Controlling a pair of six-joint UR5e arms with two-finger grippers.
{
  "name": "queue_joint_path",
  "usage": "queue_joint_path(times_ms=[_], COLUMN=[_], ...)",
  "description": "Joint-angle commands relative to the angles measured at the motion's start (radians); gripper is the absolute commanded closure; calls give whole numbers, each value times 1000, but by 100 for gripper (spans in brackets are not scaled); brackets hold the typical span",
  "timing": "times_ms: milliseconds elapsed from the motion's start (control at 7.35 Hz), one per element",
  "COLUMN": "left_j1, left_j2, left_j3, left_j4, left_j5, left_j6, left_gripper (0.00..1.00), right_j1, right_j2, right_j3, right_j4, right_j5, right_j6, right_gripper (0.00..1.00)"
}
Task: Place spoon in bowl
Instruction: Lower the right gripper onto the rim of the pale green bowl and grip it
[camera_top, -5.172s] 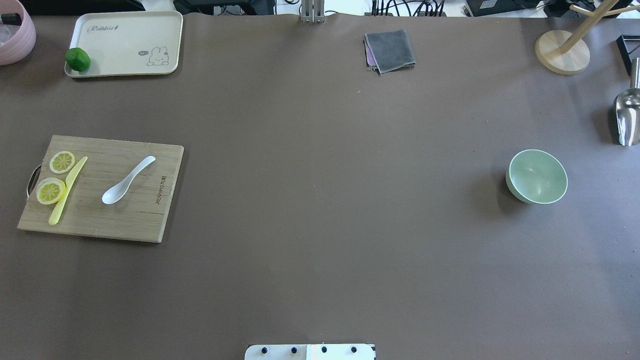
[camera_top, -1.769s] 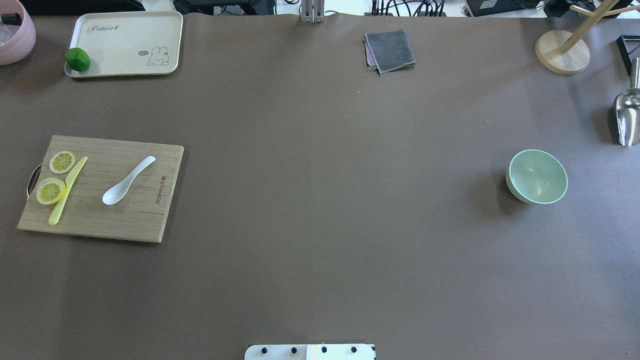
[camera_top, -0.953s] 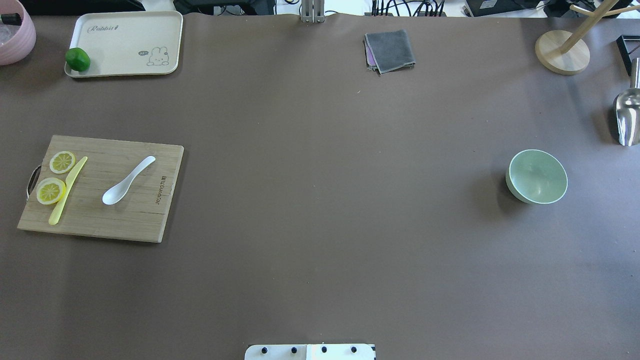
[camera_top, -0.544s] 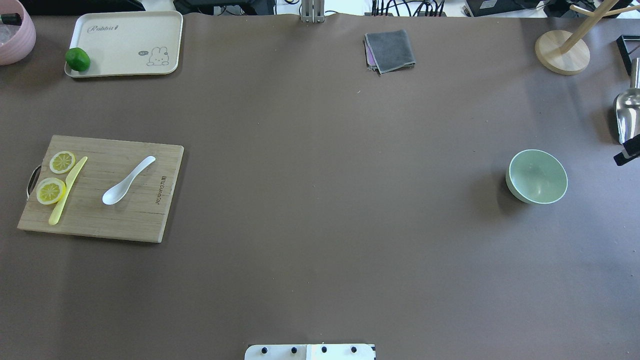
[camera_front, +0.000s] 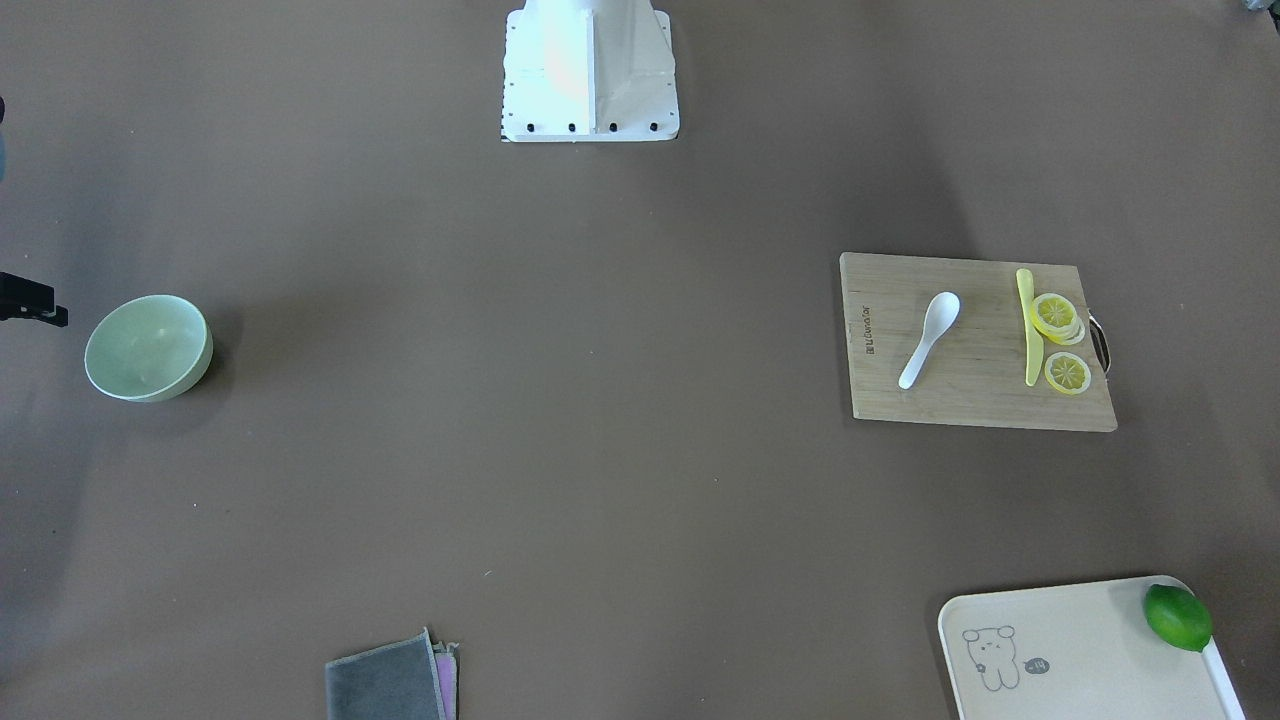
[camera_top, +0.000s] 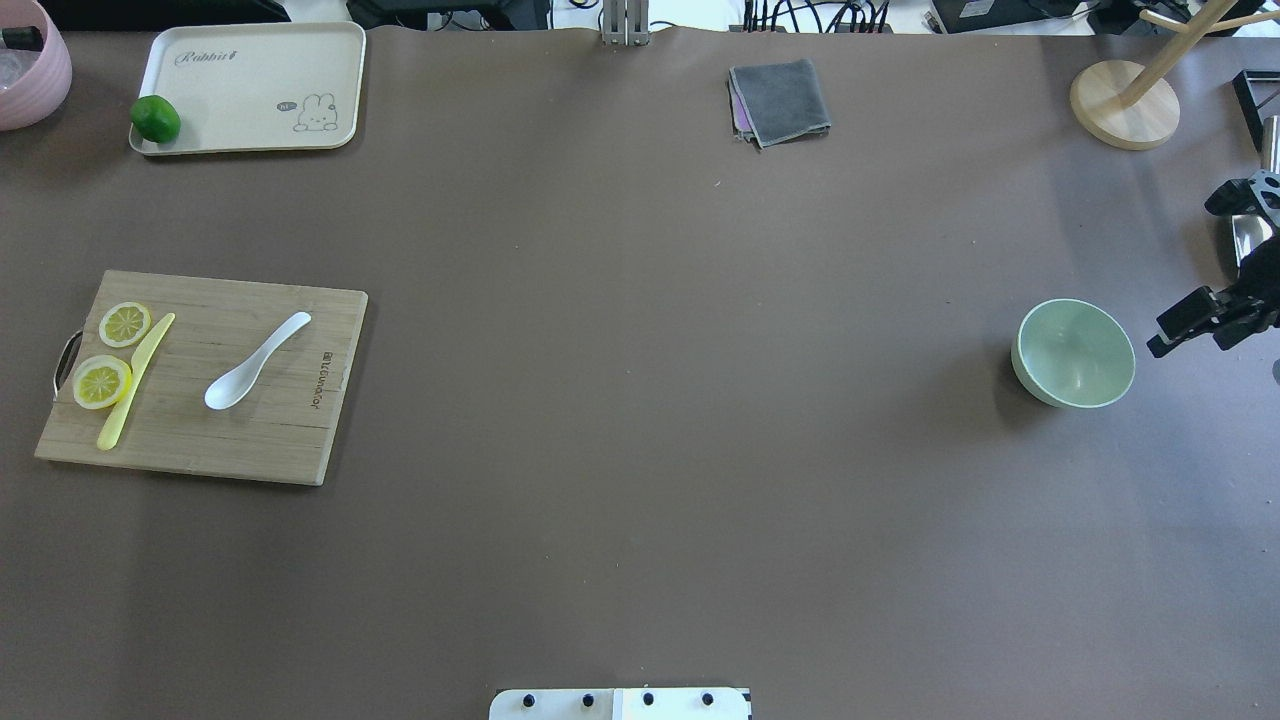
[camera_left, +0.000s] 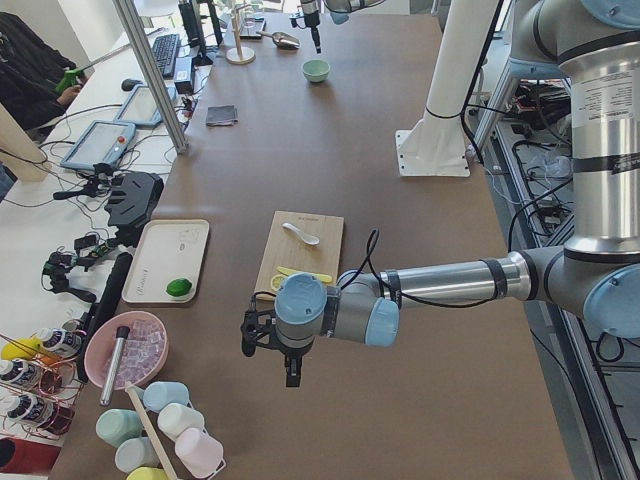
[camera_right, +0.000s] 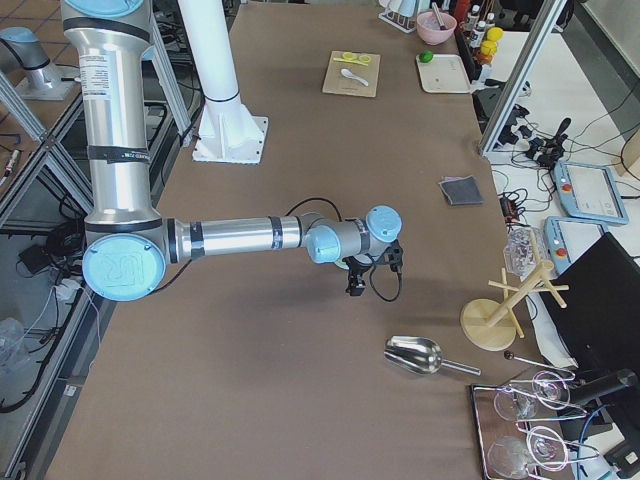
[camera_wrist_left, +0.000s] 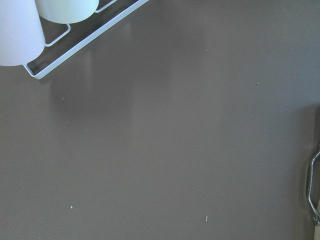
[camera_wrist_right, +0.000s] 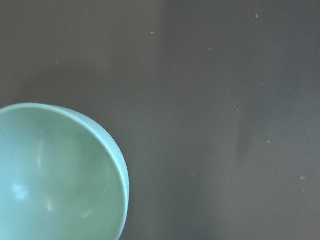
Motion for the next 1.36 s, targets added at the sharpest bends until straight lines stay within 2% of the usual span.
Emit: queue_joint_path(times_ms=[0, 408, 953, 1089, 1225], left_j1=[0, 0, 0, 0, 0], left_j2=[-2, -2, -5, -5, -5], left_j3=[6, 2, 3, 2, 0], left_j4=[0, 0, 0, 2, 2], left_j5=[1, 1, 1, 1, 1], left_j6=[0, 0, 0, 0, -2], left_gripper=[2, 2, 2, 2, 2], right_j1=[-5, -62, -120, -120, -120], right_j2=[35, 45, 60, 71, 71], right_j3=[-8, -71, -88, -97, -91], right_j4=[11, 12, 11, 11, 12], right_j5=[26, 18, 18, 20, 24], right_j6=[80, 79, 80, 83, 129], right_gripper=[0, 0, 0, 6, 61])
